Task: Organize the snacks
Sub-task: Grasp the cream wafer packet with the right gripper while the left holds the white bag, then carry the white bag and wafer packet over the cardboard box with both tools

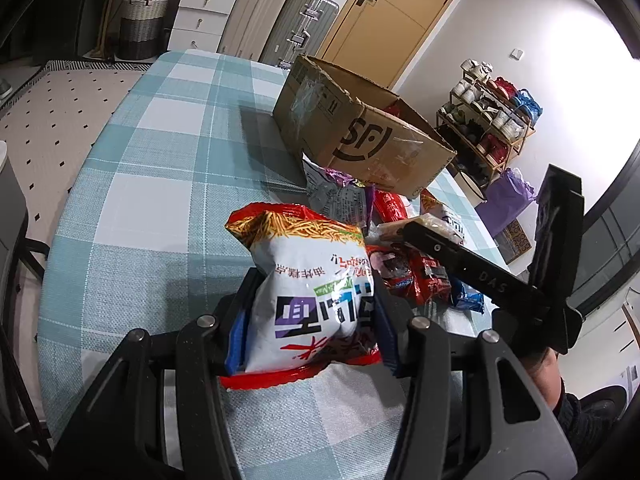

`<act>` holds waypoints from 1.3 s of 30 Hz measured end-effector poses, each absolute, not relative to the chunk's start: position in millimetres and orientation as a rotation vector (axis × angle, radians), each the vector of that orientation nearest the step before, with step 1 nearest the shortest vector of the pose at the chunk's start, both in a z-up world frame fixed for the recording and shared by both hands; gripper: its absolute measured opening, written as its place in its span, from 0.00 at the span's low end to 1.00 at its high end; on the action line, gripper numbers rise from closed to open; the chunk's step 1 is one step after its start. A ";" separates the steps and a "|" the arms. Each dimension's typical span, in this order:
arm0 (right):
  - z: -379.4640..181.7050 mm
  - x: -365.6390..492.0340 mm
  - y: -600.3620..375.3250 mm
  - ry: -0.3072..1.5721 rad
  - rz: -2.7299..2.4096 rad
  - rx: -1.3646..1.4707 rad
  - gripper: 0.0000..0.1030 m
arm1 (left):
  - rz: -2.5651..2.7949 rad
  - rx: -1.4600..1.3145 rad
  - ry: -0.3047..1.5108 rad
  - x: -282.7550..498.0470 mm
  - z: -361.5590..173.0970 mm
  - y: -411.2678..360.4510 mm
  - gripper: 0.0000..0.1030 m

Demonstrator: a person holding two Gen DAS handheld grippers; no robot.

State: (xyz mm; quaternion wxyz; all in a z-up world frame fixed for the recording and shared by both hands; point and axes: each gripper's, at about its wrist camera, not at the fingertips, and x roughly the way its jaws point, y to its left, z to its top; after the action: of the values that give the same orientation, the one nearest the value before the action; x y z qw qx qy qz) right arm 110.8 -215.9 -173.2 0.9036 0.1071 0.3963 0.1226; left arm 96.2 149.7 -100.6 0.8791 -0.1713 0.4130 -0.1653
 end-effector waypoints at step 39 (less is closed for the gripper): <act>-139.1 74.4 -279.7 0.667 0.452 0.391 0.56 | -0.315 -0.247 0.853 101.1 -71.2 103.6 0.47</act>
State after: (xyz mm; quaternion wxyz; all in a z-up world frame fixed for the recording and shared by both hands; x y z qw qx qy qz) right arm 74.4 -279.7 -139.1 0.9014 0.1891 0.3225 0.2185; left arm 101.1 103.6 -71.2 0.8911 -0.1190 0.4109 -0.1517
